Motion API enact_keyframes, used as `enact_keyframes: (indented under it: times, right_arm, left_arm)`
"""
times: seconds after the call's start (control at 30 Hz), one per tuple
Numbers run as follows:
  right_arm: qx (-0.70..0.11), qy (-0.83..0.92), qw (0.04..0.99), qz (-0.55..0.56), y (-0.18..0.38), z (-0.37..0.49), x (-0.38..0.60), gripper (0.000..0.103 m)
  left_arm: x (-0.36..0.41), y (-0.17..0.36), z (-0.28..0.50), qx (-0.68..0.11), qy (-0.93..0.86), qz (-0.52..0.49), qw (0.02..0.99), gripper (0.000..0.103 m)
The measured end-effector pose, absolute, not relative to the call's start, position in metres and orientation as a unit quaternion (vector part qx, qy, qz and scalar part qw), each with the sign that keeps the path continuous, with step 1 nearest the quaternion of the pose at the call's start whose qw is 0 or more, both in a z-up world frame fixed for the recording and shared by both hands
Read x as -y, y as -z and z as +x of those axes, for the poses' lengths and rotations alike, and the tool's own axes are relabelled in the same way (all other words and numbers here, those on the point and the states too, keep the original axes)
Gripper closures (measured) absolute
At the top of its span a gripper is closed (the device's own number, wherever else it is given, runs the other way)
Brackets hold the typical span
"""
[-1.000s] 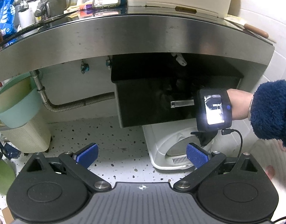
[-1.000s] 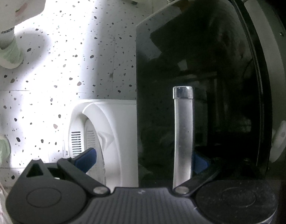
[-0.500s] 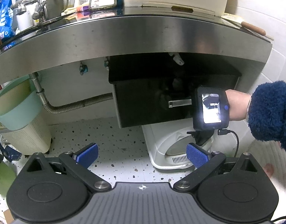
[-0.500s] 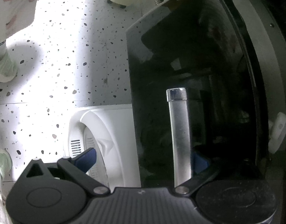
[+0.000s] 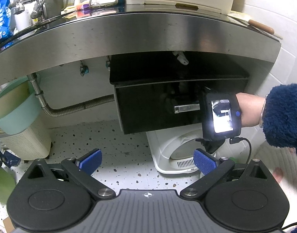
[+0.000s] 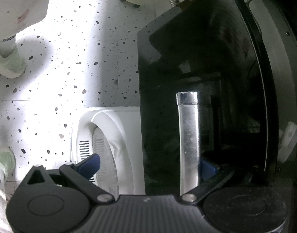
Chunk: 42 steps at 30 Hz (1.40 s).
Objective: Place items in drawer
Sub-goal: 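Pull the drawer handle outward with the right tool to open the drawer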
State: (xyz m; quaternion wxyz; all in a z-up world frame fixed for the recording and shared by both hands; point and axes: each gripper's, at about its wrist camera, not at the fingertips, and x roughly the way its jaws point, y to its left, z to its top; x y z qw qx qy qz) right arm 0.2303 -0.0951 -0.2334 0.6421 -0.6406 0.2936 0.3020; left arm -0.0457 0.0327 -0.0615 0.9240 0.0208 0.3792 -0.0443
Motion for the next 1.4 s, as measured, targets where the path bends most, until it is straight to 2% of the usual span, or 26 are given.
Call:
enact_keyframes:
  times: [0.8, 1.07, 1.4]
  right_arm:
    - [-0.276, -0.321, 0.628, -0.653, 0.23, 0.211, 0.101, 0.0]
    - [-0.285, -0.314, 0.675, -0.604, 0.221, 0.198, 0.097, 0.0]
    - [-0.273, -0.315, 0.675, -0.609, 0.221, 0.17, 0.096, 0.0]
  left_arm:
    - [-0.033, 0.064, -0.044, -0.382, 0.054, 0.015, 0.922, 0.001]
    - [-0.029, 0.063, -0.045, -0.378, 0.052, 0.026, 0.924, 0.001]
    - [-0.03, 0.066, -0.044, -0.383, 0.056, 0.02, 0.922, 0.001]
